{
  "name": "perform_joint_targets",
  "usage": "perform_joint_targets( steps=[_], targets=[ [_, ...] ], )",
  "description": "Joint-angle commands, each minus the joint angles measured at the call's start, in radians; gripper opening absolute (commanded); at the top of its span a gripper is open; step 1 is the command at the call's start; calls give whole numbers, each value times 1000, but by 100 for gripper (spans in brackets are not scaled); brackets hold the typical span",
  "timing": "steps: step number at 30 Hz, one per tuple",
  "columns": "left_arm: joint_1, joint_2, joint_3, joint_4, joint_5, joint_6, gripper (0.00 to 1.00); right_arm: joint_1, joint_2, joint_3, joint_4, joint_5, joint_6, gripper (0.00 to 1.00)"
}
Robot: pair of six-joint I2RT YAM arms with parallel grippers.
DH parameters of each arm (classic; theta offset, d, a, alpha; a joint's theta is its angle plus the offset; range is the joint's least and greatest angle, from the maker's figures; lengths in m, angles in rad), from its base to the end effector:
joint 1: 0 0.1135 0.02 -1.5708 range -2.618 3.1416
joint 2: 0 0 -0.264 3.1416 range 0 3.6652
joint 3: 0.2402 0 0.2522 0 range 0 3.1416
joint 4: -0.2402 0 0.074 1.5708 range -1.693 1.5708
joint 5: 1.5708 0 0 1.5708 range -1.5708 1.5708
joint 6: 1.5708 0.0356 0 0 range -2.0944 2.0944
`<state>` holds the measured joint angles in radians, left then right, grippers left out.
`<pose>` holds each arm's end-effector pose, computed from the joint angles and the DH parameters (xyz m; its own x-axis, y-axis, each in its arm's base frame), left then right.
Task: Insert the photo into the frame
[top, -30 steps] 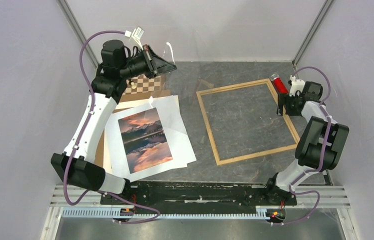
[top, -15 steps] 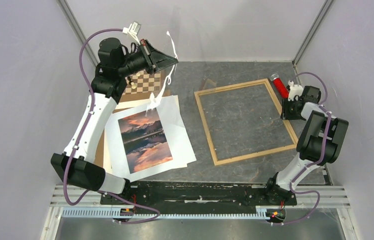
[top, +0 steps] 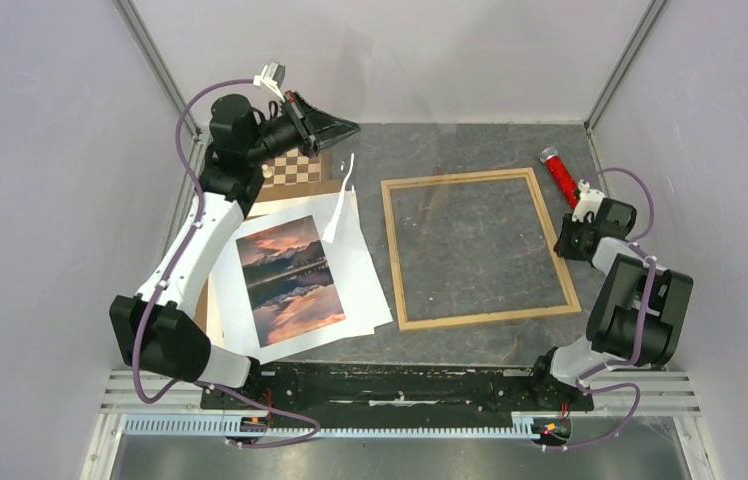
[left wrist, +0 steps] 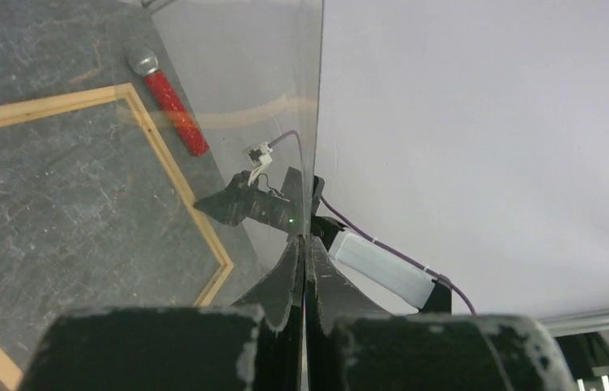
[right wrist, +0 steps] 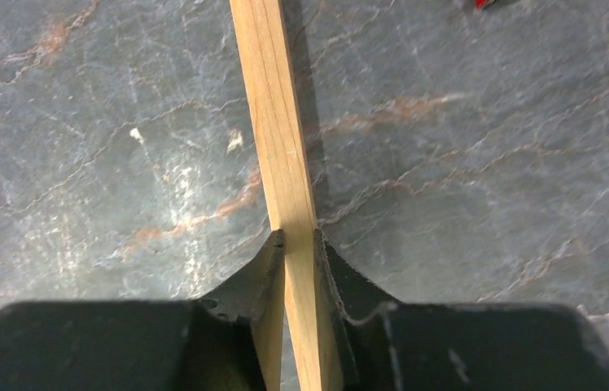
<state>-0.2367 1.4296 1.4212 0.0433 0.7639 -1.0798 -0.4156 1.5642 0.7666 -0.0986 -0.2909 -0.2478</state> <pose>0.3130 -0.1008 0.4363 -0.7260 -0.4800 -0.4925 0.4266 0.2473 -0.8699 0.2784 -0.1117 0.1597 -0.7473 0.0730 -0.6604 0.0409 0.9971 0.0640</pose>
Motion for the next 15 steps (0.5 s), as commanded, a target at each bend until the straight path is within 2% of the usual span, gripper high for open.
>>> perform_joint_targets(
  steps=[1, 8, 10, 11, 15],
  targets=[
    [4, -5, -80, 227, -20, -148, 2, 21, -57, -74, -20, 6, 112, 8],
    [-13, 20, -206, 412, -62, -277, 2, 97, -112, -136, -12, 20, 178, 8],
    [-25, 27, -224, 449, -73, -302, 2, 111, -116, -141, -14, 22, 188, 11],
    [-32, 28, -232, 458, -79, -312, 2, 115, -120, -139, -13, 26, 187, 15],
    [-60, 48, -255, 502, -103, -347, 2, 114, -145, -126, -12, 60, 175, 42]
  ],
)
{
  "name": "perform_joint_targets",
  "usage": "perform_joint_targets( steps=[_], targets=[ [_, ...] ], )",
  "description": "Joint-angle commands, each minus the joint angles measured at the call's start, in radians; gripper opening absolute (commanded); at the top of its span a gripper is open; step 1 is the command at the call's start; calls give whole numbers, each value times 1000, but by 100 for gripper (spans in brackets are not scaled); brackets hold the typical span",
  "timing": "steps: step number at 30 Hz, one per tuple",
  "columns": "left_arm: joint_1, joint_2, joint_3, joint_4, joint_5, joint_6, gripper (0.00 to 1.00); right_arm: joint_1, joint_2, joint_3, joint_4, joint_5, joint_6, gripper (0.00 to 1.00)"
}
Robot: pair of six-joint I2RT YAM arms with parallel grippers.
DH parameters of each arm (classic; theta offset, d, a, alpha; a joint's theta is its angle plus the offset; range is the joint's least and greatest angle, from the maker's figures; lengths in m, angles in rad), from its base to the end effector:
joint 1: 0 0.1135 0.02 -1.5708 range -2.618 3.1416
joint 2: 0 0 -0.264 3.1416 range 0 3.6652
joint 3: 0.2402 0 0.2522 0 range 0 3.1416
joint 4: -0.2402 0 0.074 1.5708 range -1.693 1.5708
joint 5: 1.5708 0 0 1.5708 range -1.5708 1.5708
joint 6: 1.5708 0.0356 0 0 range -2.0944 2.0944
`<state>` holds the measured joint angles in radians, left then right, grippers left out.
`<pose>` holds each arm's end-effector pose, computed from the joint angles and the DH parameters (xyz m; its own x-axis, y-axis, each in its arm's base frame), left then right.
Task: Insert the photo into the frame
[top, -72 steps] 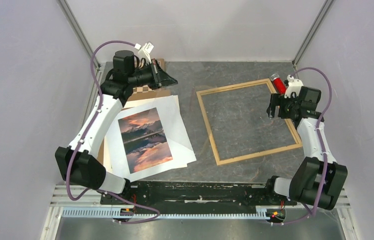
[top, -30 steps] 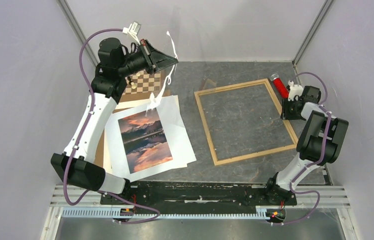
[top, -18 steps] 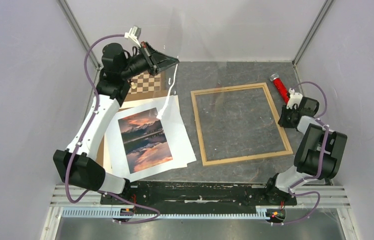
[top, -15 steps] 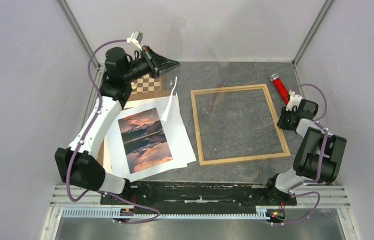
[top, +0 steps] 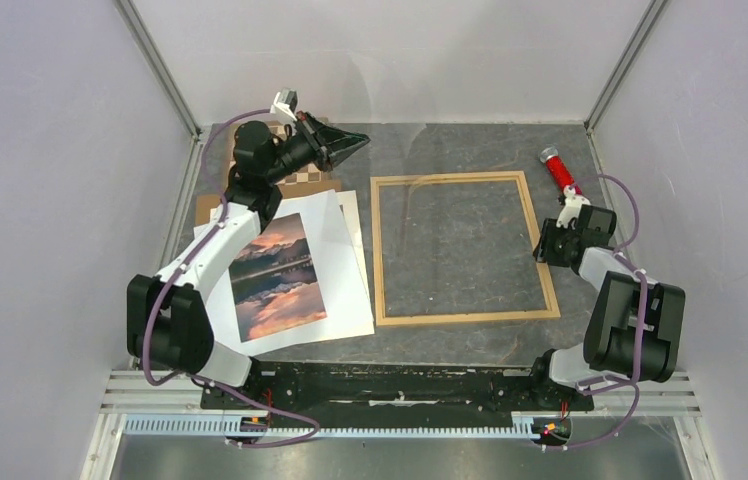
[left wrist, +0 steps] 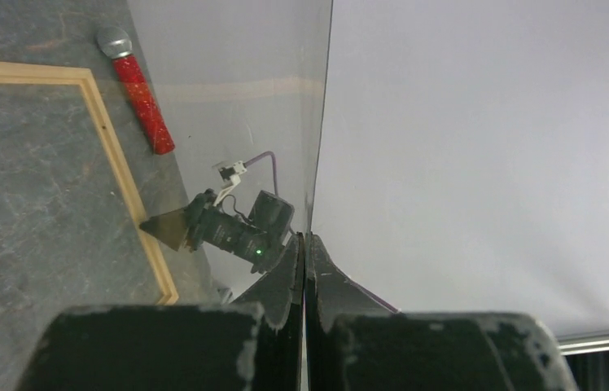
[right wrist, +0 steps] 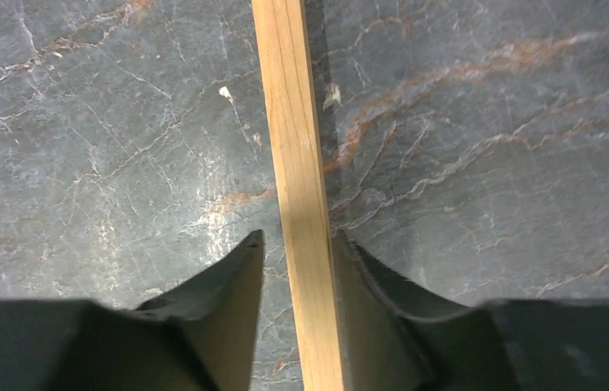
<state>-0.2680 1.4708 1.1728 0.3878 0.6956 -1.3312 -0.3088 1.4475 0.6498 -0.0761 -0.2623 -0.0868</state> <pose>0.3279 -0.1137 0.3707 -0.7749 -0.5606 -0.2922 0.2783 0.1125 -0.9539 0.2611 -0.0736 0.1590 -0.7394 0.1480 -0.6567 0.0711 0.9872 0.1424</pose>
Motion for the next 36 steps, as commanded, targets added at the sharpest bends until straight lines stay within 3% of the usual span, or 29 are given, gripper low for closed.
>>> perform_joint_targets(
  steps=[1, 5, 11, 27, 36],
  targets=[
    [-37, 16, -8, 165, -40, -103, 2, 7, -35, -4, -33, 45, 6, 46],
    [-69, 59, 20, 186, -52, -139, 2, -7, -52, 23, -37, 73, -3, 57],
    [-142, 150, 116, 230, -53, -224, 2, -74, -84, 92, -77, 21, 13, 63],
    [-307, 469, 368, 381, -181, -435, 2, -247, -198, 174, -169, 15, 31, 66],
    [-400, 633, 363, 486, -327, -507, 2, -264, -218, 134, -159, 20, 38, 66]
  ],
)
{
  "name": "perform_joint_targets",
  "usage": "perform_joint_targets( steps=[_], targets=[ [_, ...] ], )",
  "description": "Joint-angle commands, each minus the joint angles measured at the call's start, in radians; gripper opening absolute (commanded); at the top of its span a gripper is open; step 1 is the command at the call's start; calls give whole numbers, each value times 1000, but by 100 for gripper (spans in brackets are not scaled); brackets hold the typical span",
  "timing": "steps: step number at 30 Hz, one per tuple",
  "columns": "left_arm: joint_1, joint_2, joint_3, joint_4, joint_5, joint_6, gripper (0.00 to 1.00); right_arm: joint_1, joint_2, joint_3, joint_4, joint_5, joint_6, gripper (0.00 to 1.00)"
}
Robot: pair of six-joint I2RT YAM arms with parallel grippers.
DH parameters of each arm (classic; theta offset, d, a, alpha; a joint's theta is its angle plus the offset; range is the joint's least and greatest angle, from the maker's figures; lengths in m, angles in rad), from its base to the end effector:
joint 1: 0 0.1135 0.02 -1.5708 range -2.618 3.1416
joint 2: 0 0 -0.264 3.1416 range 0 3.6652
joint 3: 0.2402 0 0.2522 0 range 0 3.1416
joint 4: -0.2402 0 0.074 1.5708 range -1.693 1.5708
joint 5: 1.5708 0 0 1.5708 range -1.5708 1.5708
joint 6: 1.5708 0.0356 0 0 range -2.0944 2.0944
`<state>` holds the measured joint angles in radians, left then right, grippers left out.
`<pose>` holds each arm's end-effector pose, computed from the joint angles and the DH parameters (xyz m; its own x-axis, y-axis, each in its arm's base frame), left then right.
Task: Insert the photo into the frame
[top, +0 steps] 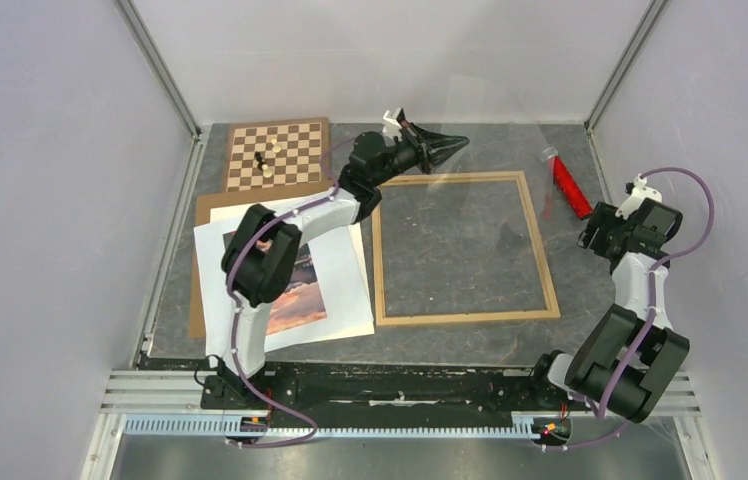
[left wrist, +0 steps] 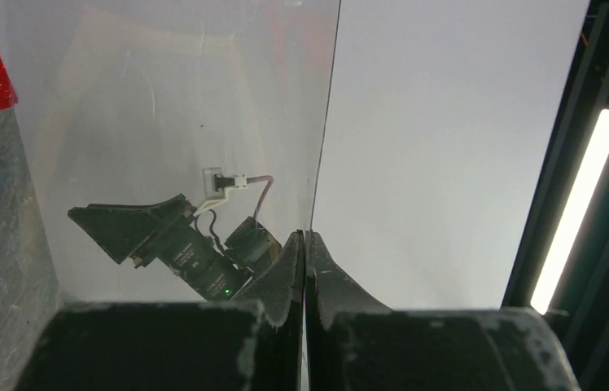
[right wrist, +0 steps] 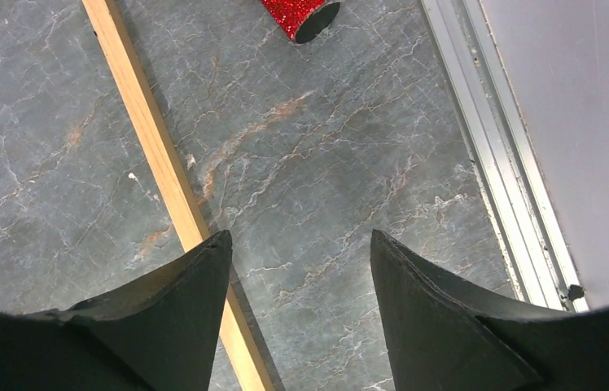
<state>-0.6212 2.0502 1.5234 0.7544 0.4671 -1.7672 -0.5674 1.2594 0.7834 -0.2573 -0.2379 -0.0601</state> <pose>0.3865 -0.2963 0.3003 -0.8954 -0.4361 0.0905 0.0089 -0.2207 -0.9753 0.2280 -0.1354 0.2332 -0.5859 0.3042 -0.7511 0.3401 0.9336 0.1128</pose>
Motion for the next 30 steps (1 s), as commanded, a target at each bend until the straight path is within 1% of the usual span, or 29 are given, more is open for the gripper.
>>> perform_joint_targets(
  steps=[1, 7, 14, 20, 22, 30],
  targets=[
    [-50, 68, 0, 133, -114, -72, 2, -8, -36, -9, 22, -6, 10, 66],
    [-60, 120, -89, 172, -188, -55, 2, -10, -65, -38, 38, 8, -6, 66],
    [-59, 131, -184, 168, -185, -46, 2, -11, -74, -60, 41, 0, -18, 65],
    [-49, 84, -309, 116, -189, 36, 2, -11, -81, -78, 40, -33, -26, 65],
    [-44, 68, -334, 76, -186, 76, 2, -11, -79, -83, 36, -51, -29, 65],
    [-25, 17, -422, 15, -180, 198, 2, -2, -51, -109, 33, -115, -61, 65]
  ],
)
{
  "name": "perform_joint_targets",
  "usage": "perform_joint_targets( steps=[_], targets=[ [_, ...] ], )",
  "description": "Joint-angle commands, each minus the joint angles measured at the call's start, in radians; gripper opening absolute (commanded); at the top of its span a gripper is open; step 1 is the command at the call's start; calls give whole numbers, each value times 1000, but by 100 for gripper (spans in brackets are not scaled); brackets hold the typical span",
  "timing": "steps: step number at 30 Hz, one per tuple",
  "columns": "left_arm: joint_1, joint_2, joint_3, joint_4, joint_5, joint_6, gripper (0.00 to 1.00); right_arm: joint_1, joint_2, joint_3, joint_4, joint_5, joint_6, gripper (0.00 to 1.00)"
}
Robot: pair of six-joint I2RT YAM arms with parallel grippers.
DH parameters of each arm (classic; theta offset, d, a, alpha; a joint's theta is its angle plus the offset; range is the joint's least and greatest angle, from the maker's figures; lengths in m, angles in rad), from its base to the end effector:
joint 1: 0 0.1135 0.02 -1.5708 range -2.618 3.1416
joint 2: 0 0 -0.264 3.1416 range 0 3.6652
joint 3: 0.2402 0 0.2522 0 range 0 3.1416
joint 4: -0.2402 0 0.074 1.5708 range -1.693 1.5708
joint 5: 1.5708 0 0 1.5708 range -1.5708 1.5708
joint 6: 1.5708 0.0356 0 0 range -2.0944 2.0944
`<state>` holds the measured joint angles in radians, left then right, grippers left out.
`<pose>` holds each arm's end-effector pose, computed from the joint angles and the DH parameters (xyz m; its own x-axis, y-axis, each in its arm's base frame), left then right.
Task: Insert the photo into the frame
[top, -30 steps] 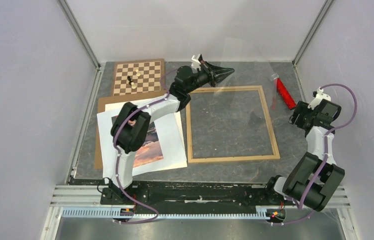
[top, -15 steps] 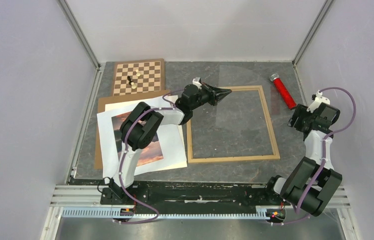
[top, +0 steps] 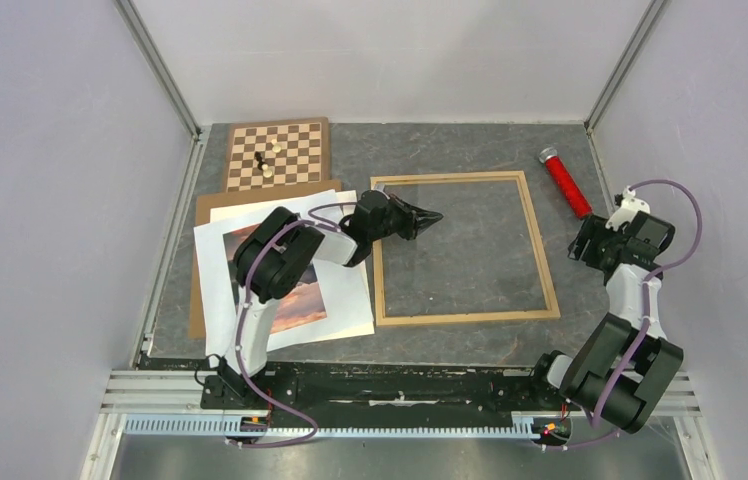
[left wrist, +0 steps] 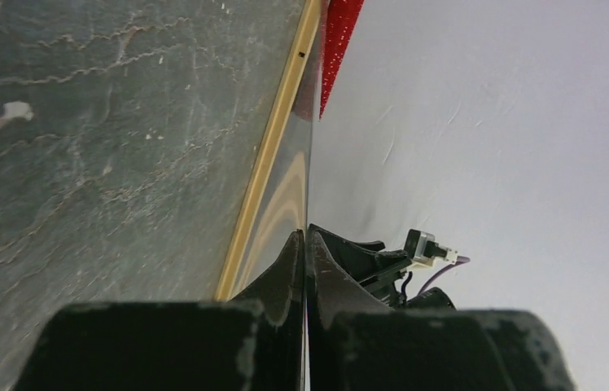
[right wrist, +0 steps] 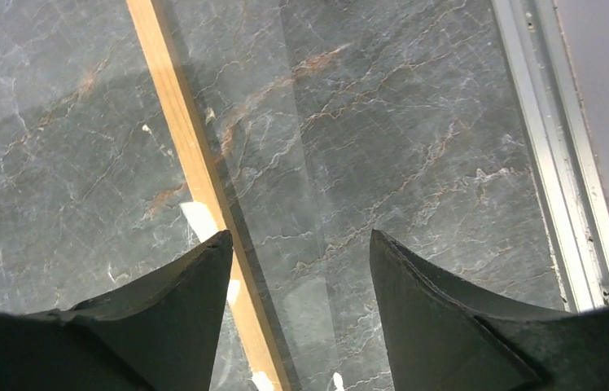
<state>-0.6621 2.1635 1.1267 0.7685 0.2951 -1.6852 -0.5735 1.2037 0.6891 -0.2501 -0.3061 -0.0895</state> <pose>0.3470 -0.2836 0.1235 -0.7802 -0.5970 0.1867 -0.3001 0.0954 -0.9491 0.2124 -0.1244 0.2168 -0.6091 0.2920 -0.7374 0.2814 0.9488 0.1433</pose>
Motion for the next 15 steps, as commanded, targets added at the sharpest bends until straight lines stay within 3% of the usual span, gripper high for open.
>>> perform_joint_targets(
  steps=[1, 8, 15],
  targets=[
    [20, -104, -36, -9, -9, 124, 2, 9, 10, -21, 26, -47, -38, 65],
    [53, -138, -81, -76, -21, 251, 2, 57, 53, -49, 42, -68, -59, 65],
    [57, -145, -139, -43, -48, 306, 2, 100, 85, -54, 52, -73, -76, 64]
  ],
)
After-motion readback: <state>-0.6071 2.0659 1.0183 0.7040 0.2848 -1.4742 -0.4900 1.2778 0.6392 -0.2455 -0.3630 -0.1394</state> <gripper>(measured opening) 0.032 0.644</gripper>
